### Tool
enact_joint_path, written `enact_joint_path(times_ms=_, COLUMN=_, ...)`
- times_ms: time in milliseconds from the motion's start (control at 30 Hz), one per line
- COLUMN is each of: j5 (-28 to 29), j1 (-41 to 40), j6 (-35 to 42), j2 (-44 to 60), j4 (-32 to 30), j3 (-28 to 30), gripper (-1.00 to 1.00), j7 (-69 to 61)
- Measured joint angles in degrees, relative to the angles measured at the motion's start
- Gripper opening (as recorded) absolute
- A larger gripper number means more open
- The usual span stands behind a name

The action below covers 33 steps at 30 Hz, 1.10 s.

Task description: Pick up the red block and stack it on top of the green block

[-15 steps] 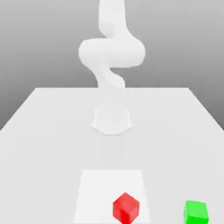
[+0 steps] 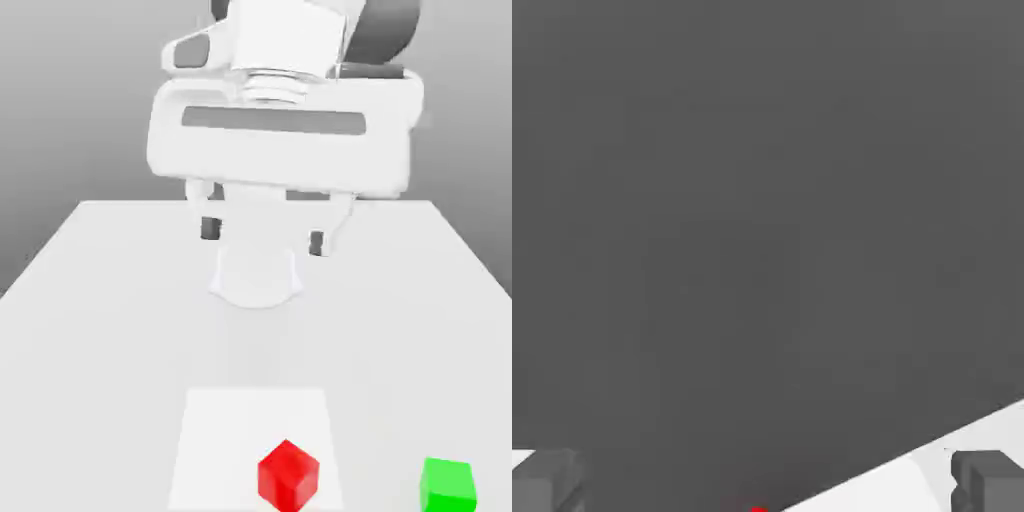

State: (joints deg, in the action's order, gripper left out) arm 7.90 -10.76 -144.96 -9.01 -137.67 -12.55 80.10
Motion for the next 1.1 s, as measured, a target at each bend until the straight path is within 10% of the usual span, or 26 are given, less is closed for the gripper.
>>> enact_joint_path(times_ms=500, j5=2.77, j1=3.6, j6=-15.69, j2=30.24, j4=-2.27, j3=2.71, gripper=0.0, j7=19.56)
enact_joint_path(times_ms=533, j5=3.28, j1=4.1, j6=-16.7, j2=31.48, j4=-2.07, j3=3.31, gripper=-1.0, j7=19.96)
enact_joint_path(times_ms=1100, j5=1.16, j1=8.06, j6=-2.27, j2=23.34, j4=3.54, j3=-8.03, gripper=-1.0, j7=6.57)
